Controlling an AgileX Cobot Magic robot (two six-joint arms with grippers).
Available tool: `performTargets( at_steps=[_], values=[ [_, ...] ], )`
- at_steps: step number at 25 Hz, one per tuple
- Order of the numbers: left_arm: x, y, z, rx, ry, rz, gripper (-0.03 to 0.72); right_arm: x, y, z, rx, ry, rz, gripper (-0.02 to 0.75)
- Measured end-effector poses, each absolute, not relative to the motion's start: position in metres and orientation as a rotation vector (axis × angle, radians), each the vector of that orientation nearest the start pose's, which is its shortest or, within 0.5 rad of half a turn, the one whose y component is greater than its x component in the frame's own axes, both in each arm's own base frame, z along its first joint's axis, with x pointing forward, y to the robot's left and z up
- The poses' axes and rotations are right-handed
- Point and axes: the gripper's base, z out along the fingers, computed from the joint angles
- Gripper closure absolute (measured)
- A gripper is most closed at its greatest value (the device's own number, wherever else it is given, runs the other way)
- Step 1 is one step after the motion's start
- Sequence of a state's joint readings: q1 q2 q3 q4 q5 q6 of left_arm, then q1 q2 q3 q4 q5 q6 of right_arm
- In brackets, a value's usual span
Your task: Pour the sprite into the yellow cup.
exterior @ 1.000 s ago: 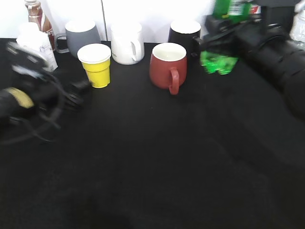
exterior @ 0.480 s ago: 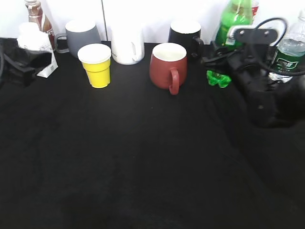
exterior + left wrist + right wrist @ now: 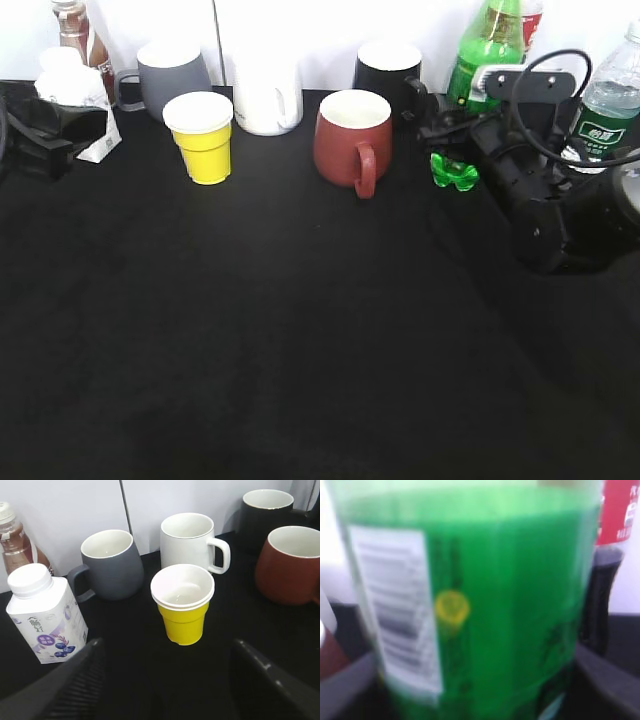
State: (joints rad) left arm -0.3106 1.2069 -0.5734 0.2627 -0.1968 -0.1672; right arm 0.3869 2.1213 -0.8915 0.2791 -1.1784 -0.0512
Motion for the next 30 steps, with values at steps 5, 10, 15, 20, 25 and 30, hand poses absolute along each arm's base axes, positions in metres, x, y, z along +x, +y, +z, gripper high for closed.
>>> performTargets(
  at_steps=[5,10,15,20,25,30],
  values=[
    [0.233,-0.080,0.257,0.416,1.886,-0.197,0.114,0.353,0.121,0.126,-0.058,1.574,0.186,0.120],
    [0.233,-0.079,0.255,0.404,1.919,-0.193,0.120,0.319,0.111,0.132,-0.063,1.630,0.230,0.120],
    [0.215,-0.076,0.244,0.338,2.349,-0.151,0.129,0.288,0.110,0.190,-0.135,2.052,0.295,0.124],
    [0.180,-0.078,0.249,0.377,2.877,-0.156,0.185,0.237,0.105,0.244,-0.358,2.628,0.296,0.151],
    [0.153,-0.089,0.253,0.463,3.073,-0.436,0.189,0.189,0.073,0.285,-0.450,2.681,0.076,0.199],
    [0.112,-0.074,0.296,0.490,2.801,-0.507,0.190,0.077,0.025,0.356,-0.308,2.318,0.167,0.204]
  ],
)
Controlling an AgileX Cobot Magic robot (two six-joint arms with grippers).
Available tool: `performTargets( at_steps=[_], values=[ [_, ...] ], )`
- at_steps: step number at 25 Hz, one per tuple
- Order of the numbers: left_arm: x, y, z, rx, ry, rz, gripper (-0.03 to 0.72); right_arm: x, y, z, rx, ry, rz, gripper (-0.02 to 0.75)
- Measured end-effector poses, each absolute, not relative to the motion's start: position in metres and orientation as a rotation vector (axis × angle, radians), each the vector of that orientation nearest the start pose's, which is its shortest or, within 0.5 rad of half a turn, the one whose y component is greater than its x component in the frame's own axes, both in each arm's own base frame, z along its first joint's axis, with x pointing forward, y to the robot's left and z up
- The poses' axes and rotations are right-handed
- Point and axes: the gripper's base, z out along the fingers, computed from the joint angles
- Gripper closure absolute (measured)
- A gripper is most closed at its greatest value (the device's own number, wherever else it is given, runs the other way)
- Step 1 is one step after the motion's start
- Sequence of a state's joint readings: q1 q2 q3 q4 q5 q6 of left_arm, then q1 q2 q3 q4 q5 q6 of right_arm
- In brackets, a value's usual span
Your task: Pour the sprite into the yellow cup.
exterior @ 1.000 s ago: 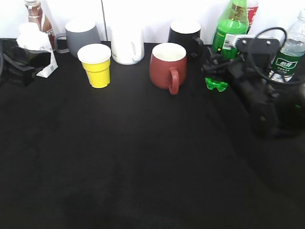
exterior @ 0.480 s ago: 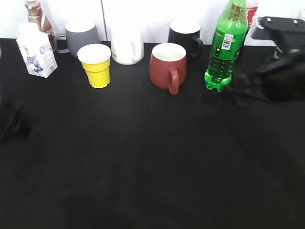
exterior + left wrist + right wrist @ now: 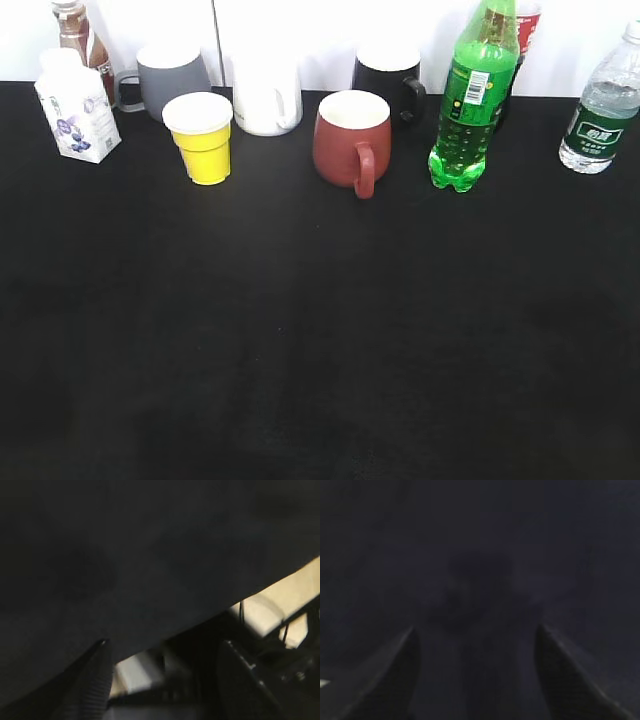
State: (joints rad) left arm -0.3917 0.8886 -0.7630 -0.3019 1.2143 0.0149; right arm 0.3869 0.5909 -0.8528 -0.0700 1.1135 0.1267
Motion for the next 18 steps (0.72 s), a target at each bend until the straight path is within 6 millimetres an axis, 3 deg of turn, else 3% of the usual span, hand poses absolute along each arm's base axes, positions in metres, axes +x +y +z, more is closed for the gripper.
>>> performTargets(
  at_steps=[3,6,9,11,13,16,18],
  values=[
    [0.062,-0.053,0.327,0.498,2.505,-0.551,0.190,0.012,-0.003,0.362,-0.269,2.139,0.199,0.204],
    [0.018,-0.033,0.338,0.494,2.272,-0.541,0.172,-0.021,-0.017,0.358,-0.251,2.002,0.216,0.177],
    [-0.013,-0.014,0.339,0.478,2.108,-0.477,0.125,-0.014,-0.013,0.332,-0.274,2.074,0.213,0.151],
    [-0.022,0.001,0.336,0.444,2.039,-0.334,0.123,-0.004,-0.008,0.308,-0.291,2.163,0.192,0.151],
    [-0.018,0.002,0.324,0.446,2.074,-0.295,0.123,0.004,-0.006,0.284,-0.310,2.247,0.153,0.151],
    [-0.003,-0.006,0.286,0.472,2.213,-0.301,0.123,0.008,-0.005,0.282,-0.317,2.224,0.153,0.151],
    [0.002,-0.007,0.286,0.456,2.162,-0.298,0.125,0.014,0.000,0.281,-0.317,2.159,0.196,0.151]
  ],
)
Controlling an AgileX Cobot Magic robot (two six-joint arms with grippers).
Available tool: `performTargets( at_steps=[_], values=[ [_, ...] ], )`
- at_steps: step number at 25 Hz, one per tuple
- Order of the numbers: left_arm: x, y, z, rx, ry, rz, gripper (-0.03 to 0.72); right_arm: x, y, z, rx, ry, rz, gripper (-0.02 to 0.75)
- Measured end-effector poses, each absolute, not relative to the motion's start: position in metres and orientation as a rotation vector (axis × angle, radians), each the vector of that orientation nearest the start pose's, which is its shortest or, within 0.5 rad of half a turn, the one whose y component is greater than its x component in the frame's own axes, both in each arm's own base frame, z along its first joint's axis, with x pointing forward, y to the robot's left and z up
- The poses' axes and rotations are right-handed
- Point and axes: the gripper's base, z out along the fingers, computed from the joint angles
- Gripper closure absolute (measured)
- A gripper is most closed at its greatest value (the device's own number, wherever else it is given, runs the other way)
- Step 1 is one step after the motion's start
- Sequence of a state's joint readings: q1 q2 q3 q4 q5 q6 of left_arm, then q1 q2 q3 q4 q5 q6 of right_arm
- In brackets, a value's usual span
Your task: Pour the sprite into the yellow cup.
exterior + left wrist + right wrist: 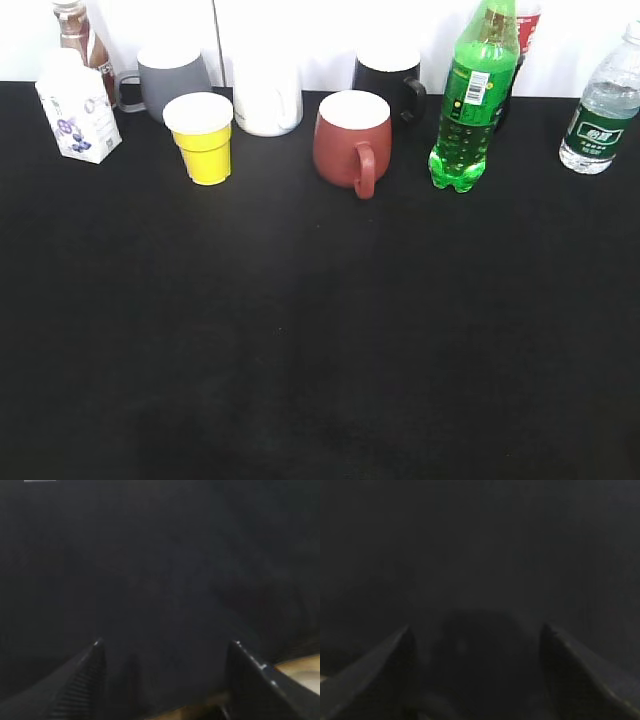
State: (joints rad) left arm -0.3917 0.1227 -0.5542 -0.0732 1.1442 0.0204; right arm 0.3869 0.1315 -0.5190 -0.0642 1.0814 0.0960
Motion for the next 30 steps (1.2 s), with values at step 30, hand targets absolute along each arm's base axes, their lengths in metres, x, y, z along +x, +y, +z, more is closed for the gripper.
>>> performTargets(
  at_steps=[30],
  values=[
    [-0.009,-0.010,0.283,0.065,2.015,-0.162,0.202,-0.003,-0.001,0.280,0.092,2.029,0.014,0.151]
  ],
)
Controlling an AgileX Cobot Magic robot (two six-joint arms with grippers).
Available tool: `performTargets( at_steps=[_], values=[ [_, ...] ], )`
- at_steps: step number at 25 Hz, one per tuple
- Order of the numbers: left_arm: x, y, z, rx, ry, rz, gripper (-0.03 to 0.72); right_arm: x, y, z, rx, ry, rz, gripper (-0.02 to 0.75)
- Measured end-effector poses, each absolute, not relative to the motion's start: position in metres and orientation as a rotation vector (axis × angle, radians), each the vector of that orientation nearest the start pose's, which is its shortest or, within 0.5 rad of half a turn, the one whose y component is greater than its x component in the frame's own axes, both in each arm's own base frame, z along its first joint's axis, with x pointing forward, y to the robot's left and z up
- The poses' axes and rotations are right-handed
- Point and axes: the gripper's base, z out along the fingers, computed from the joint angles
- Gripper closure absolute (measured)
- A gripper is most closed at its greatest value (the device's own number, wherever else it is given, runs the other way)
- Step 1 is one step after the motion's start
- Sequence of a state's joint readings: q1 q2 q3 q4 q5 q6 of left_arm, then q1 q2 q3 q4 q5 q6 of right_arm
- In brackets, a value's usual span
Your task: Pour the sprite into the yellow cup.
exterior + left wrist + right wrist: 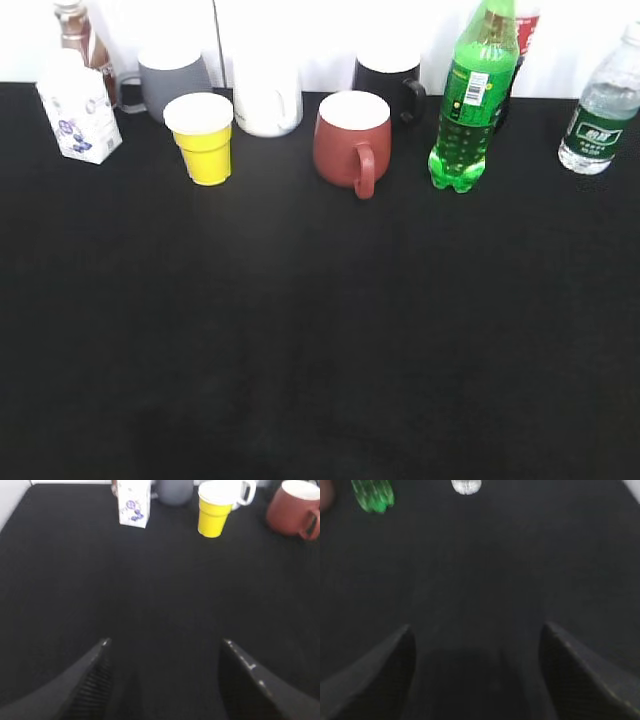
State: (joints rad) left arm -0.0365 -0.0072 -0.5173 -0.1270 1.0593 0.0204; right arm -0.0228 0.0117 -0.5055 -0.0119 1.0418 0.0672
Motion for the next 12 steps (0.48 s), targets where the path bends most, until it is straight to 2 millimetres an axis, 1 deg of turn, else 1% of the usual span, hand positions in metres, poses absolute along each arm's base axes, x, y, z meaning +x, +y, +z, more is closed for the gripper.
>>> performTargets(
  at_steps=[3,12],
  values=[
    [-0.0087,-0.0098,0.2824,0.064,2.015,-0.162,0.230,-0.0057,-0.0008,0.2803,0.091,2.012,0.014,0.151],
    [-0.0087,-0.0099,0.2824,0.064,2.015,-0.163,0.233,-0.0061,-0.0008,0.2803,0.091,2.010,0.014,0.151]
  ],
)
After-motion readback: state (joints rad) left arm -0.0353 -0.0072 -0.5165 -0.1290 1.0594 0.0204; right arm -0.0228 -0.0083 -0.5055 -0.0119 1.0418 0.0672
